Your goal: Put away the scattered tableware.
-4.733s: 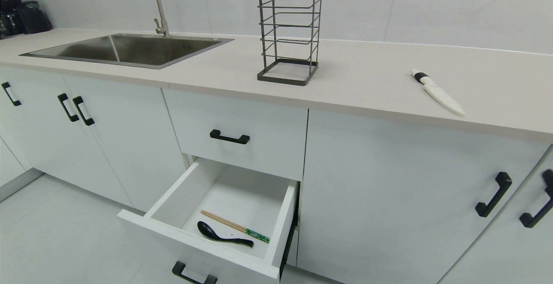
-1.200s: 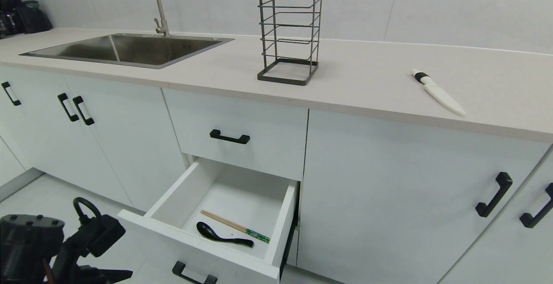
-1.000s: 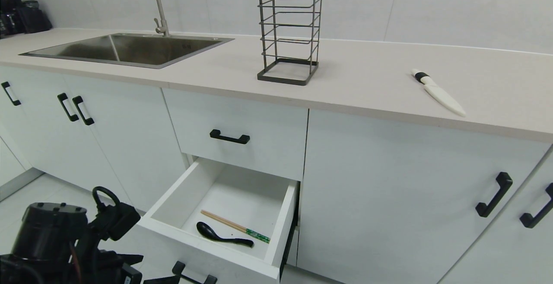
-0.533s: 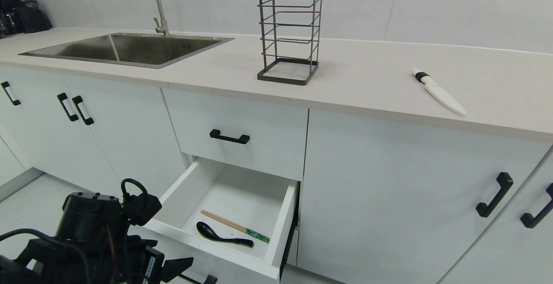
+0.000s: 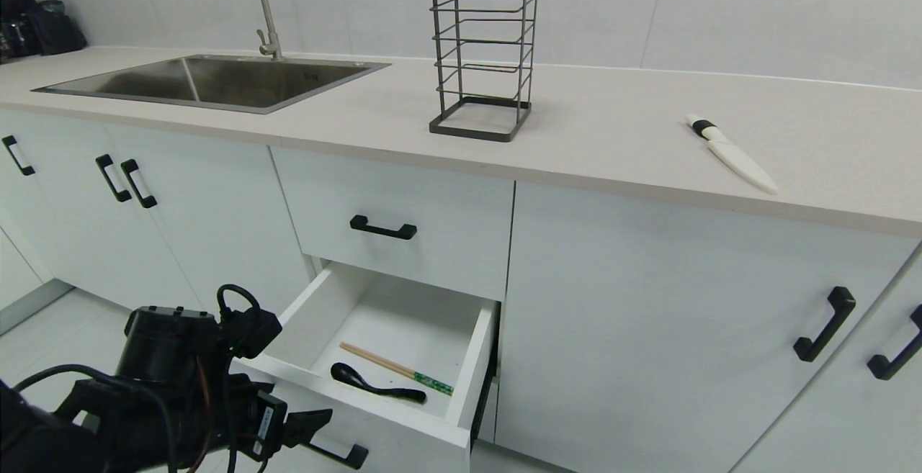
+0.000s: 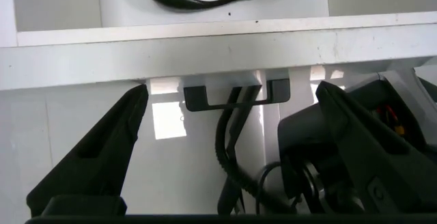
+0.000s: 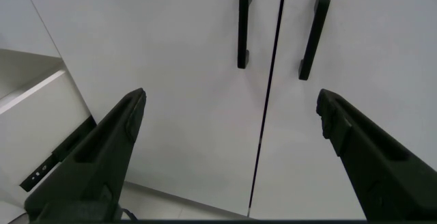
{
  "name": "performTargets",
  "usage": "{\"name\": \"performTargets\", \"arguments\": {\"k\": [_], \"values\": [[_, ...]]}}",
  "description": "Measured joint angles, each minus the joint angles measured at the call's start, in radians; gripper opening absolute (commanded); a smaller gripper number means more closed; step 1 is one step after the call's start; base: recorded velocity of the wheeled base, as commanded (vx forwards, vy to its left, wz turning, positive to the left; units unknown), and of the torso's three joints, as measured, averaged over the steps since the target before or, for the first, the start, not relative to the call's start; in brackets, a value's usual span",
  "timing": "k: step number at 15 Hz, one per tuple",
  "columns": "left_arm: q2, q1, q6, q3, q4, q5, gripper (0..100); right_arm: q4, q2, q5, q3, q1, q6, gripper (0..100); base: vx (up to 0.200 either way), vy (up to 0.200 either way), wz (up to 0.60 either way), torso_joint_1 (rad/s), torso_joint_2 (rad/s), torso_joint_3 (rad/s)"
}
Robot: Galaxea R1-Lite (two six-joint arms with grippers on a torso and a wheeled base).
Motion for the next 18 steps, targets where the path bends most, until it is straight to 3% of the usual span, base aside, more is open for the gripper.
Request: {"name": "performTargets", "arguments": {"k": [9,18], "values": [[0.224,-0.002,-0.003,-0.063,-0.348,-0.003,100,0.0,0.0,0.0,0.0,0.0,0.0,100,0.0,0.0,0.0,0.0,0.0,0.0],[0.37,0.0,-0.012,-0.227,-0.376,-0.004,100,0.0,0.001,0.0,0.0,0.0,0.0,100,0.0,0.0,0.0,0.0,0.0,0.0]]}}
